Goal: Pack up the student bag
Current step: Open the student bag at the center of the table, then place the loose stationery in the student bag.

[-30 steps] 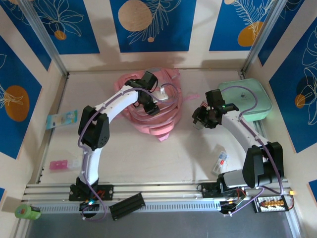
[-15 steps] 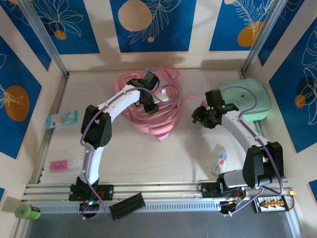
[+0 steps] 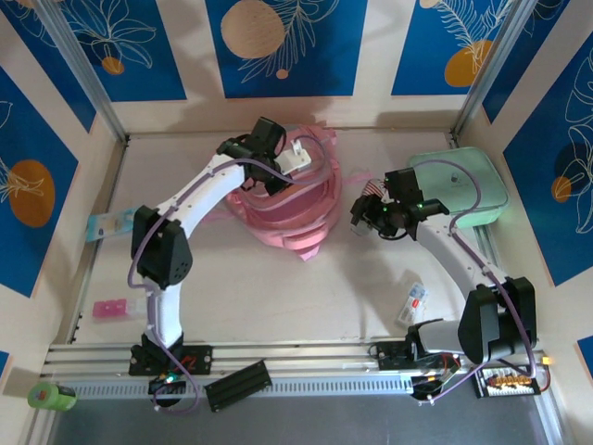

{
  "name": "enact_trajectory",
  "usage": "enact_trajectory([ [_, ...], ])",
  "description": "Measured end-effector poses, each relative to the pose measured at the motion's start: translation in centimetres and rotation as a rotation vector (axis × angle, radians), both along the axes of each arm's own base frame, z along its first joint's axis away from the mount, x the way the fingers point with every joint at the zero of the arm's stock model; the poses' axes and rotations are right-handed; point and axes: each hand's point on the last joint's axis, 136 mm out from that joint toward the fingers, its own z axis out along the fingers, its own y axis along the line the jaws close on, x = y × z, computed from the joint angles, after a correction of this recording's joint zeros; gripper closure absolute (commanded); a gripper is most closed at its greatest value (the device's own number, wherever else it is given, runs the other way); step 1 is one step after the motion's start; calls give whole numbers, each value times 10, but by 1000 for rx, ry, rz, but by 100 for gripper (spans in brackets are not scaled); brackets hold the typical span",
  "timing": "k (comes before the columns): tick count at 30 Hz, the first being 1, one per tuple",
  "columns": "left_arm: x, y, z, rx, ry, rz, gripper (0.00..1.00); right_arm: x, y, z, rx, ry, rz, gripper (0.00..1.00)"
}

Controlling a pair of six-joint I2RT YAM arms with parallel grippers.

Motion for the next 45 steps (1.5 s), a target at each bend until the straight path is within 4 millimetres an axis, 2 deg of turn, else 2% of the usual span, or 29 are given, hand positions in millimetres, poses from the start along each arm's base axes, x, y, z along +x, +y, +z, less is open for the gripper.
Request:
enact_trajectory([
  [6,-10,-10,55,-220,-35,76,100,-1,43,17,95,-65,122,47],
  [11,-9,-23,83,-371,-21,140,100,13,71,9,166,-27,131,47],
  [16,-10,-30,91,-445,22,183,100,38,99,-7,204,10,119,48],
  [21,-1,-30,100,-486,26,251,100,79,127,-9,242,-1,65,47],
  [23,4,-32,105,-505,22,271,100,97,137,-14,264,-10,47,41],
  [26,11,-34,108,-521,20,293,100,116,146,-25,282,-34,42,23],
  [28,13,-35,107,-524,25,303,100,123,147,-28,281,-59,44,18],
  [30,15,-36,106,-528,30,307,100,126,147,-23,285,-92,48,17],
  [33,15,-36,105,-528,33,309,100,122,142,-19,286,-122,49,24],
  [37,15,-38,102,-529,44,302,100,111,134,-19,281,-126,40,44],
  [41,15,-40,99,-531,57,301,100,113,134,-26,279,-112,24,63],
  [45,15,-41,98,-531,61,300,100,125,142,-36,279,-100,17,74],
])
